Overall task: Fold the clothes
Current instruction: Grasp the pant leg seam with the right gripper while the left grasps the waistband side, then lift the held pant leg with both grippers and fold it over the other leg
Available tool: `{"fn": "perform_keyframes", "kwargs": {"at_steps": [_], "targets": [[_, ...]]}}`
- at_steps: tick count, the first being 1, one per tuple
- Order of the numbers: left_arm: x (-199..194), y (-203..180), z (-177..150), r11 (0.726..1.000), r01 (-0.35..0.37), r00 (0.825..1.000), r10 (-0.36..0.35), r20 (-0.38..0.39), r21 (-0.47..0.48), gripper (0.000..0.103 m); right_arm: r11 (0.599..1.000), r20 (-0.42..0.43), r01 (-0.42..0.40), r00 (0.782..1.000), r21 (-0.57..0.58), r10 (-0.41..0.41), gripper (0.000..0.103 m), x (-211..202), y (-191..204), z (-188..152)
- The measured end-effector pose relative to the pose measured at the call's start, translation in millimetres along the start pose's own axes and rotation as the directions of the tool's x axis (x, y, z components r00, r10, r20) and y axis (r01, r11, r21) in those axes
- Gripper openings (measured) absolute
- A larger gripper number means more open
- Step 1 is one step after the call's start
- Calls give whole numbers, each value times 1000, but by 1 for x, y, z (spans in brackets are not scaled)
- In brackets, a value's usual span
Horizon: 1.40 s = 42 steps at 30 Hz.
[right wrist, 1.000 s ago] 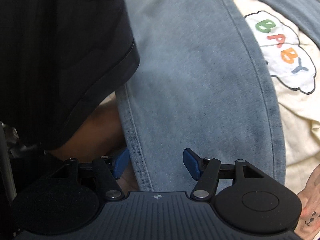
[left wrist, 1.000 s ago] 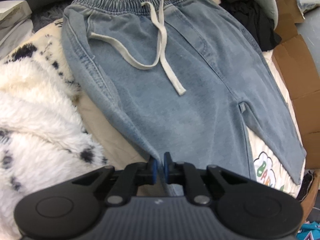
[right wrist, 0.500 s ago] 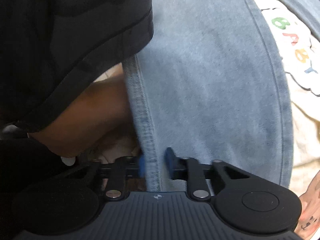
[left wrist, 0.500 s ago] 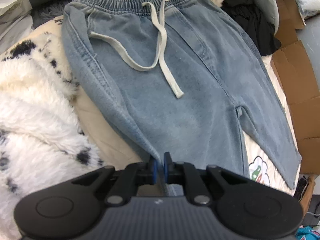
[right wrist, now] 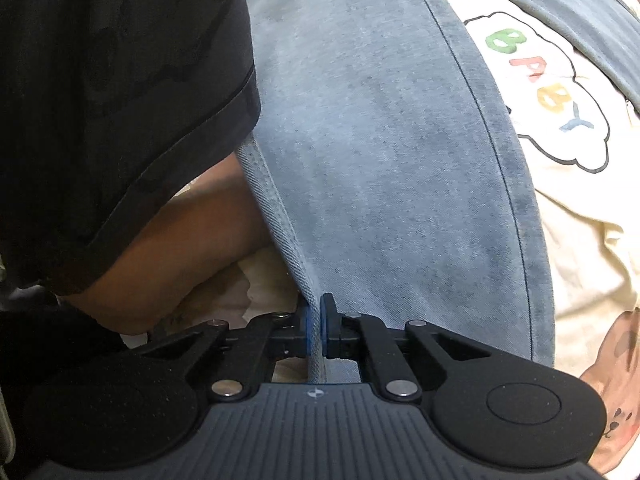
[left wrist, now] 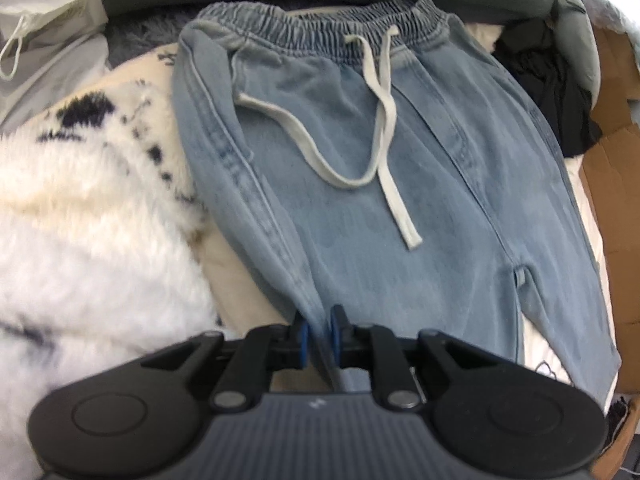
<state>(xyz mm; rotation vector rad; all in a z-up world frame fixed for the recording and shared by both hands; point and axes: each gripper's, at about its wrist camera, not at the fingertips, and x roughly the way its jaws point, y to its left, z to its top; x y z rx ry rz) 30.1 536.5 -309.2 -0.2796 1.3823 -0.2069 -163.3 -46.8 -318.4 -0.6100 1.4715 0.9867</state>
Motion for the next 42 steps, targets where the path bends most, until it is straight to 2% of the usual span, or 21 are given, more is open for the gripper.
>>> {"fn": "perform_keyframes", "kwargs": {"at_steps": [10, 12, 16, 24, 31, 36, 42], "targets": [[14, 3, 17, 995, -47, 999, 47, -1, -92, 15, 1000, -11, 3, 1000, 31, -2, 1, 8, -9, 0], [11, 3, 17, 993, -50, 999, 51, 8, -103, 12, 999, -12, 1, 1000, 35, -1, 1, 8, -11, 1], [-5, -4, 15, 995, -57, 998, 60, 29, -79, 8, 998, 6, 8, 1000, 56, -8, 1, -7, -15, 0], [-38, -25, 22, 1000, 4, 998, -3, 67, -5, 8, 994, 50, 39, 998, 102, -44, 1, -40, -41, 1], [-42, -69, 33, 998, 37, 994, -43, 98, 58, 8, 987, 80, 104, 990, 126, -114, 1, -72, -66, 16], [-46, -94, 43, 992, 72, 991, -83, 106, 102, 8, 977, 61, 136, 987, 166, -148, 1, -88, -89, 32], [-44, -122, 54, 985, 70, 991, -87, 103, 157, 8, 957, 33, 174, 982, 231, -187, 1, -110, -113, 51]]}}
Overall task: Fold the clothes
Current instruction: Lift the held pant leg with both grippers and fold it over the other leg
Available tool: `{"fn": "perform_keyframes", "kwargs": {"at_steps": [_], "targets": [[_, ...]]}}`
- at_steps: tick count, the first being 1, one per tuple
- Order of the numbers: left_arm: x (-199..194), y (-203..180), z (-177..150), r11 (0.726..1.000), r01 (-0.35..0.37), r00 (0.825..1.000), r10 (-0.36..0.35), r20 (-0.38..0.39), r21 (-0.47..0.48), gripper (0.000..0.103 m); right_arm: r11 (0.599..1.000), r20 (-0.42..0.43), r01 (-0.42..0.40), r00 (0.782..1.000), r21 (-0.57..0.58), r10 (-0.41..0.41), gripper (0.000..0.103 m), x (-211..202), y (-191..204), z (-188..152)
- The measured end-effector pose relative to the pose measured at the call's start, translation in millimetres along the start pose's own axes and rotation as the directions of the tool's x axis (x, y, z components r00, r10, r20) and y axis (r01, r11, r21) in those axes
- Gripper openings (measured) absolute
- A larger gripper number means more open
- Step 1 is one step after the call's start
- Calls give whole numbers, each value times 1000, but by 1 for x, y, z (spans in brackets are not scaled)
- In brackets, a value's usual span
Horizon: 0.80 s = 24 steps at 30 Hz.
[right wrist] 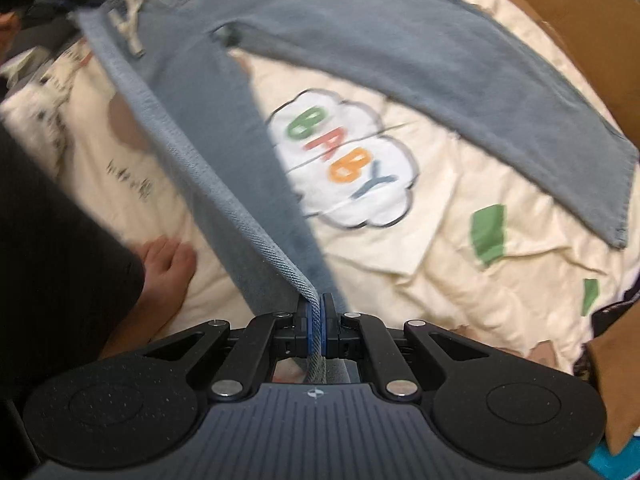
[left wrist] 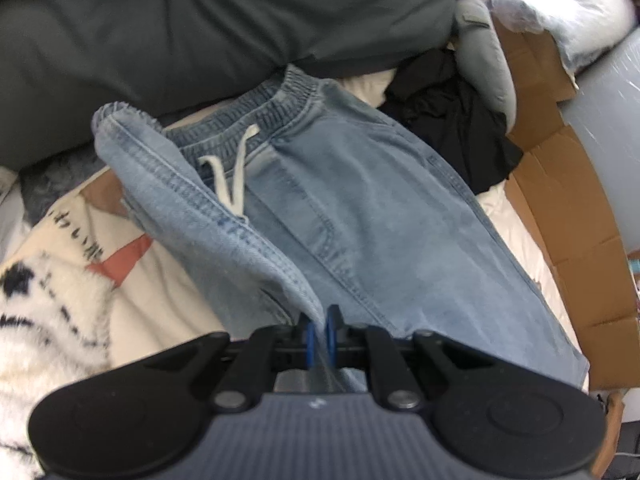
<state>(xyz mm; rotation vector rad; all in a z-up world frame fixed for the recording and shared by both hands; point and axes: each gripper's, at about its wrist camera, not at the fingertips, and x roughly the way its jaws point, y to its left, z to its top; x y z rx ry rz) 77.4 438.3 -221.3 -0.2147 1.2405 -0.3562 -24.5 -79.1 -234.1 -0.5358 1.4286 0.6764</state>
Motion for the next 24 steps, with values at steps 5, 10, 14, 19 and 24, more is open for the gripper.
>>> {"fn": "perform_keyframes", "kwargs": {"at_steps": [5, 10, 14, 19, 24], "targets": [[3, -18, 16, 1000, -1, 1000, 1, -1, 31, 8, 998, 6, 33, 999, 52, -33, 1, -10, -23, 30], [6, -40, 32, 997, -3, 1000, 4, -7, 71, 8, 997, 10, 43, 999, 66, -44, 1, -19, -43, 51], [10, -57, 42, 997, -7, 1000, 8, -13, 82, 8, 998, -12, 19, 1000, 67, -18, 1, -20, -60, 63], [19, -82, 51, 993, -17, 1000, 19, -11, 118, 8, 997, -69, -4, 998, 75, 9, 1, -14, -79, 80], [31, -99, 60, 989, 3, 1000, -1, -16, 148, 8, 991, -61, -27, 998, 129, 35, 1, -13, -108, 92]]}}
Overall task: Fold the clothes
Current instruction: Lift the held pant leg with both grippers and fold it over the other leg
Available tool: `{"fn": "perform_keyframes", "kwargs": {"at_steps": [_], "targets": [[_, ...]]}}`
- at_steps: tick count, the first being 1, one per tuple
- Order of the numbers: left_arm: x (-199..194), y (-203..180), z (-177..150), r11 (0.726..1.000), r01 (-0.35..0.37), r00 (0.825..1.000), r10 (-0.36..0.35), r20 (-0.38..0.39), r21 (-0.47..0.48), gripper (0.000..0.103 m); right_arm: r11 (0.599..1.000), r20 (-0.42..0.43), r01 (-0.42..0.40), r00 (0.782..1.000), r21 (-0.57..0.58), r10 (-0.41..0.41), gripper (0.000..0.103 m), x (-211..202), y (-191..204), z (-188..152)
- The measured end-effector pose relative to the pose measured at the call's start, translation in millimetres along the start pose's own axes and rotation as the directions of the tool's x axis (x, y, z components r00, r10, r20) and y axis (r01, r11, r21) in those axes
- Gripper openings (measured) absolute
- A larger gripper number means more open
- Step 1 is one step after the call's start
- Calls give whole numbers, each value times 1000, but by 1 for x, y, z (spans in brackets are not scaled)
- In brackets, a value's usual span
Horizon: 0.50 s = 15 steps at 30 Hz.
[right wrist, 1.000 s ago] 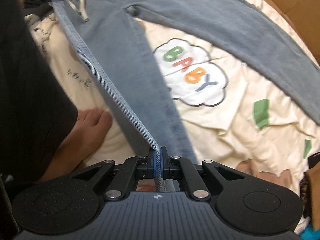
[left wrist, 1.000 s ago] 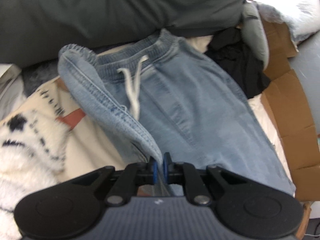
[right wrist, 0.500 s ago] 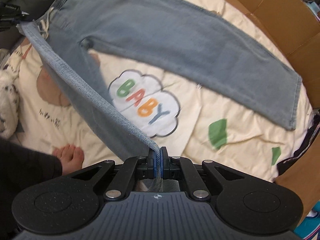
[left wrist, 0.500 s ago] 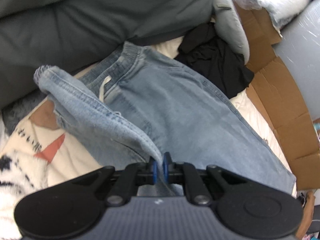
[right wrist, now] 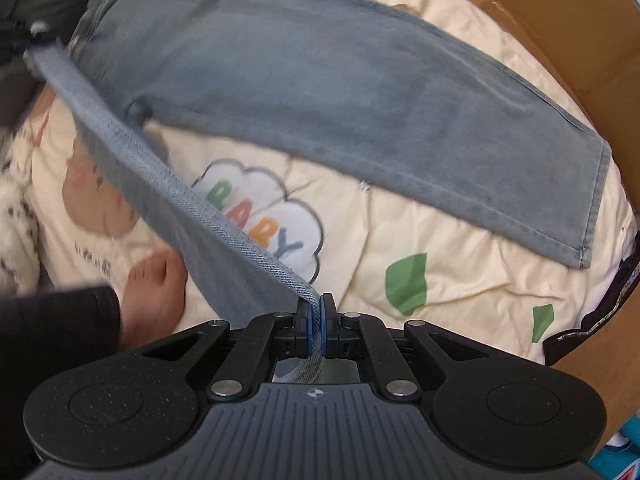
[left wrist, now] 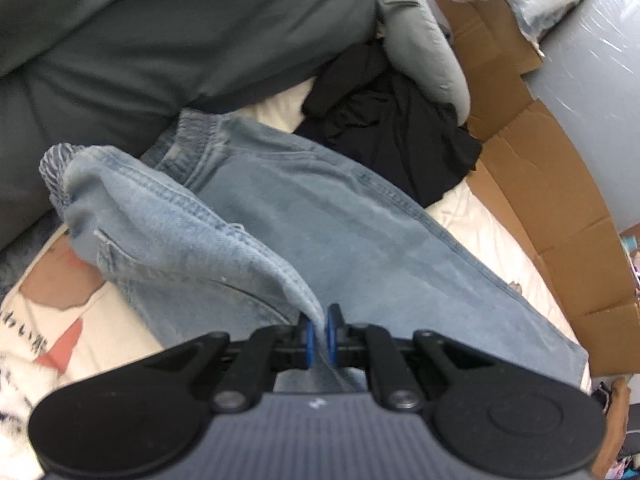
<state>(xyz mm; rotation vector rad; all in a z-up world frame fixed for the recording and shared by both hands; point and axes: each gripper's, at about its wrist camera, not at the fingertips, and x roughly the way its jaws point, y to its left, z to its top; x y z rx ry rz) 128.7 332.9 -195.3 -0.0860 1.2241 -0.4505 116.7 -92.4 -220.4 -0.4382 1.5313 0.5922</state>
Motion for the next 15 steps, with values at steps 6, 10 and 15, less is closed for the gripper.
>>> {"fn": "perform_keyframes", "kwargs": {"at_steps": [6, 10, 15], "targets": [[17, -14, 16, 1000, 16, 1000, -16, 0, 10, 8, 997, 51, -11, 999, 70, 8, 1, 2, -23, 12], [30, -24, 22, 999, 24, 1000, -24, 1, 29, 8, 995, 60, -20, 998, 94, 14, 1, 8, -37, 16], [43, -31, 24, 999, 31, 999, -31, 17, 28, 8, 997, 59, -5, 998, 71, 1, 1, 18, -42, 21]]}}
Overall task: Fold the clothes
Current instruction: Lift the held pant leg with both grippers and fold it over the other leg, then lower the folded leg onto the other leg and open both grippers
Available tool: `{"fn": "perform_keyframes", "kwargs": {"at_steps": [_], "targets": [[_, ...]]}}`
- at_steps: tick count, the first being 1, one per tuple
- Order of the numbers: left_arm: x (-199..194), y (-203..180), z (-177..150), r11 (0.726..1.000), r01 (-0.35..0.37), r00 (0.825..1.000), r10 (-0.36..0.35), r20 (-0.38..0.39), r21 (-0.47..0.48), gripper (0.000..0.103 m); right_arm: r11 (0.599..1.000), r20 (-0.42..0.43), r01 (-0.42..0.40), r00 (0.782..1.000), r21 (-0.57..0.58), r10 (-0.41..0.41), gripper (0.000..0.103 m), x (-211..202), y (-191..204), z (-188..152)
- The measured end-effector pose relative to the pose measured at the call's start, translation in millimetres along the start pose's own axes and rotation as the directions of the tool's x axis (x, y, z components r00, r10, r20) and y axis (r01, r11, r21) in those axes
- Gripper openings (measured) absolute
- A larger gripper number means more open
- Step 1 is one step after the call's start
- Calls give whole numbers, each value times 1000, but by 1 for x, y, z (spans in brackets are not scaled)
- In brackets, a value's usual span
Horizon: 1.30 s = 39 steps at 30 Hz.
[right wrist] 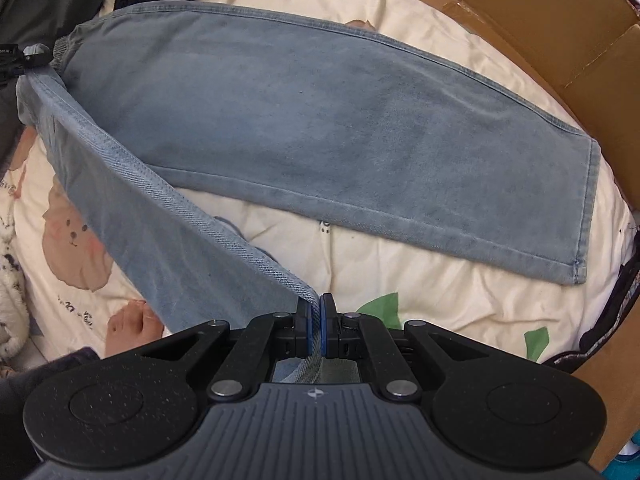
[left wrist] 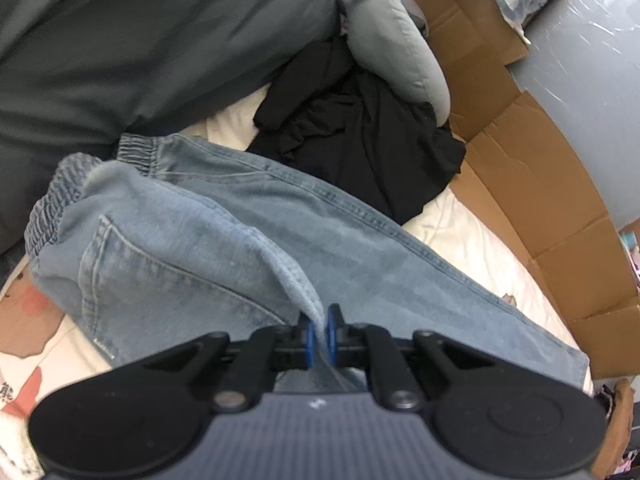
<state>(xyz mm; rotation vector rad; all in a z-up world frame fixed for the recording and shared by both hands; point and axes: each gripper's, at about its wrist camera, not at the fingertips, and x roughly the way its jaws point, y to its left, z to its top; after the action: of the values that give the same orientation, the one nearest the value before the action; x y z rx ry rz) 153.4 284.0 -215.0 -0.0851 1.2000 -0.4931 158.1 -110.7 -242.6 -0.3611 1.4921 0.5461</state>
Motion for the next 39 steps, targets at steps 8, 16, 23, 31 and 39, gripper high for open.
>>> {"fn": "perform_keyframes", "kwargs": {"at_steps": [8, 16, 23, 31, 39], "targets": [[18, 4, 1, 998, 37, 996, -33, 84, -43, 8, 1000, 93, -19, 995, -12, 20, 2, 8, -19, 14], [45, 2, 12, 995, 47, 990, -35, 137, -85, 8, 999, 176, -37, 984, 1, 36, 2, 22, -37, 31], [59, 0, 30, 992, 39, 984, -18, 176, -118, 8, 1000, 218, -7, 976, -16, 10, 2, 19, -43, 69], [80, -1, 50, 994, 6, 986, 12, 169, -107, 8, 998, 207, 39, 978, -43, -29, 2, 29, -52, 124], [104, 2, 71, 993, -19, 990, 36, 139, -117, 8, 993, 171, 78, 983, -94, -61, 2, 50, -60, 172]]}}
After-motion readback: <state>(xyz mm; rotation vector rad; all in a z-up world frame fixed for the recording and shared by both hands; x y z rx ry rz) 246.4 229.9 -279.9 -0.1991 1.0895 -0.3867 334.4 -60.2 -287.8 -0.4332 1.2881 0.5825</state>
